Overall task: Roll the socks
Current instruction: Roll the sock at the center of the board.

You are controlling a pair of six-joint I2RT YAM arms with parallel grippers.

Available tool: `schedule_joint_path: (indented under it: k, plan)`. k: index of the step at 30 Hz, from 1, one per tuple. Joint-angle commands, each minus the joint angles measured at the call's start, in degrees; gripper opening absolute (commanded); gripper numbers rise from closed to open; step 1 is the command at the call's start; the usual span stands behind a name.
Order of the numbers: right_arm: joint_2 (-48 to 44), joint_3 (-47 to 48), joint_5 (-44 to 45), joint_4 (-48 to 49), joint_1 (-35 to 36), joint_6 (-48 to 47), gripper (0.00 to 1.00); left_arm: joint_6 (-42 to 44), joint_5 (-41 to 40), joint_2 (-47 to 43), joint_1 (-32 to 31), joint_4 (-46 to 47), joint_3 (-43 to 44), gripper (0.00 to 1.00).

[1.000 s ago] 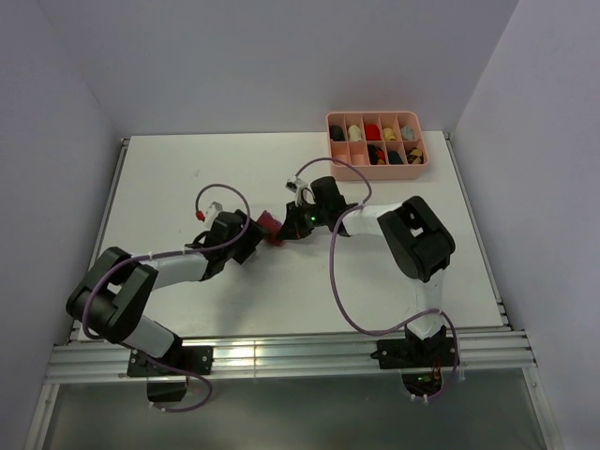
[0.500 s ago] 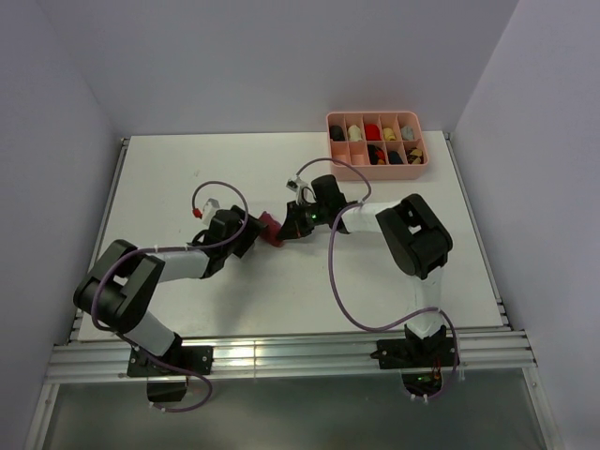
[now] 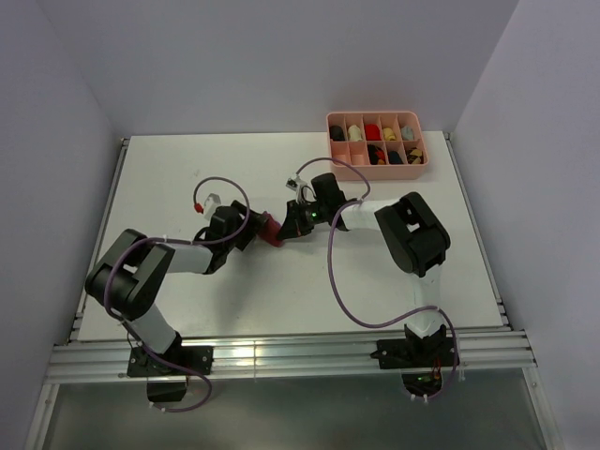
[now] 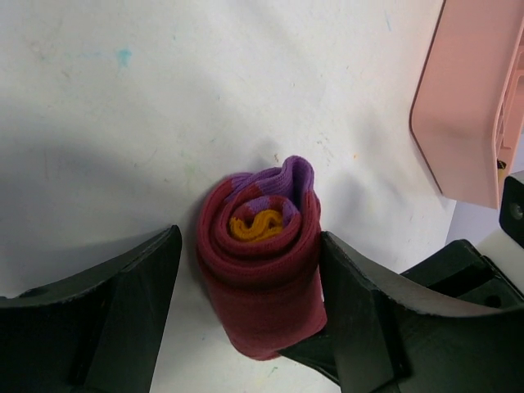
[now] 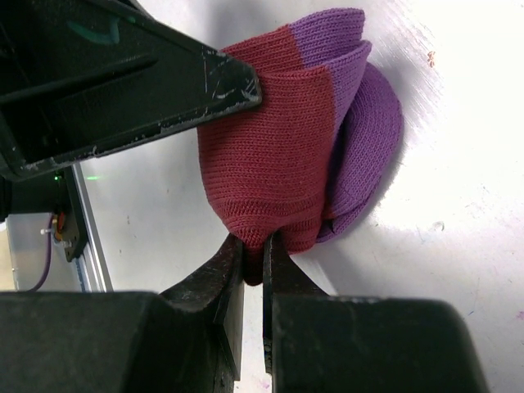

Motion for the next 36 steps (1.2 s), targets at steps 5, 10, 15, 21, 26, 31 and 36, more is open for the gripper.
schedule_joint_path:
  k: [5, 10, 15, 21, 26, 31, 36]
  plan:
    - [3.26, -0.28, 0.78, -6.24, -0.05, 0.29, 0.00, 2.03, 1.37, 3.06, 0.70, 2.75, 0.70, 0.71]
    - [3.70, 0.25, 0.34, -6.77, -0.23, 0.55, 0.00, 2.03, 3.04, 4.82, 0.70, 3.90, -0.18, 0.67]
    - [5.55, 1.21, -1.42, -7.47, -0.75, 2.92, 0.00, 2.21, 4.18, 5.00, 0.52, 2.94, -1.32, 0.61]
    - [6.87, 1.92, -3.79, -7.65, -1.98, 5.39, 0.00, 3.44, 3.48, 2.19, 0.26, -4.00, -0.09, 0.69]
    - [7.57, 2.27, -5.02, -7.83, -2.42, 6.26, 0.00, 3.44, 3.13, -0.97, 0.26, -4.45, -1.58, 0.80]
    - [8.19, 2.44, -6.78, -7.82, -2.60, 6.88, 0.00, 3.96, 3.57, -0.54, 0.34, -3.49, -1.24, 0.81]
    - [9.15, 2.97, -7.92, -7.83, -3.30, 7.67, 0.00, 5.10, 4.18, 0.60, 0.34, -0.15, -1.24, 0.80]
